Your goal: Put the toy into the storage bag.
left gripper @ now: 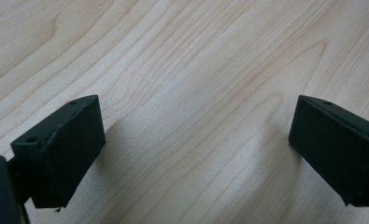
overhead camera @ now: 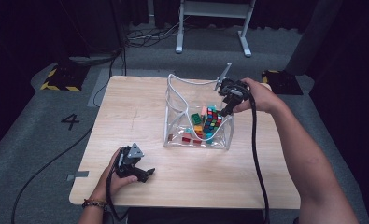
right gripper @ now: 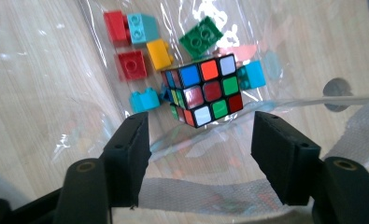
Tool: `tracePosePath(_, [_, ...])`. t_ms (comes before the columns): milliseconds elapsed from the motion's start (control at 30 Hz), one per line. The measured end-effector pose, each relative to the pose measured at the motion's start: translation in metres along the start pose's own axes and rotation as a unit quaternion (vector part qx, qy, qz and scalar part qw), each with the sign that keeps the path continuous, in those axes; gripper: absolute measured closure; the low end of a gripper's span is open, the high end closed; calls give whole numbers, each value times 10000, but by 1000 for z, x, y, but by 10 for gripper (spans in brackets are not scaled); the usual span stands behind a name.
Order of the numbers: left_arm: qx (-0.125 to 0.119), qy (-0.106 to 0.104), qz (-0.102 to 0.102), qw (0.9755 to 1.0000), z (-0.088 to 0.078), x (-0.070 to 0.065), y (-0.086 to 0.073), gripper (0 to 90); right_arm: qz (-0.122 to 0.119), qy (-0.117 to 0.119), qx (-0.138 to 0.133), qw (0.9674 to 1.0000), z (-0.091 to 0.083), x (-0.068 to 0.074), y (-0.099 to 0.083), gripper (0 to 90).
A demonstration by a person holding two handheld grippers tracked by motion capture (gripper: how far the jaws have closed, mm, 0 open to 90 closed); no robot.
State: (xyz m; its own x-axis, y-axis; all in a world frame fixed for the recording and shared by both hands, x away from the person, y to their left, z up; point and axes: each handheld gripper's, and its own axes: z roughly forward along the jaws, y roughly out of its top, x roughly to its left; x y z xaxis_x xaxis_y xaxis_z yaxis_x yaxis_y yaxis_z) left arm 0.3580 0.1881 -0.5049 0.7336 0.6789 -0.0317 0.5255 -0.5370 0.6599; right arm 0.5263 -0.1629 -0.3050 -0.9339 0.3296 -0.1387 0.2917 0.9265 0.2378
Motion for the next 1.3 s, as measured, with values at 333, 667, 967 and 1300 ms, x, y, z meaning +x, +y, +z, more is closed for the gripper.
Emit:
tracePosePath(333, [-2, 1, -1, 10000, 0, 0, 0, 38, -87, -312, -1030, 9942, -13, 5, -23, 337])
tracePosePath(667, [-1, 1, 0, 10000, 0, 0, 0, 38, 29, -465, -1736, 9837, -26, 15, -43, 298])
tracePosePath(967, [-2, 1, 1, 10000, 0, 0, 0, 38, 257, -609, -2121, 9750, -35, 20, -60, 277])
tracePosePath(1300, [-2, 2, 0, 10000, 0, 0, 0, 38, 451, -822, -2518, 9632, -40, 29, -77, 257])
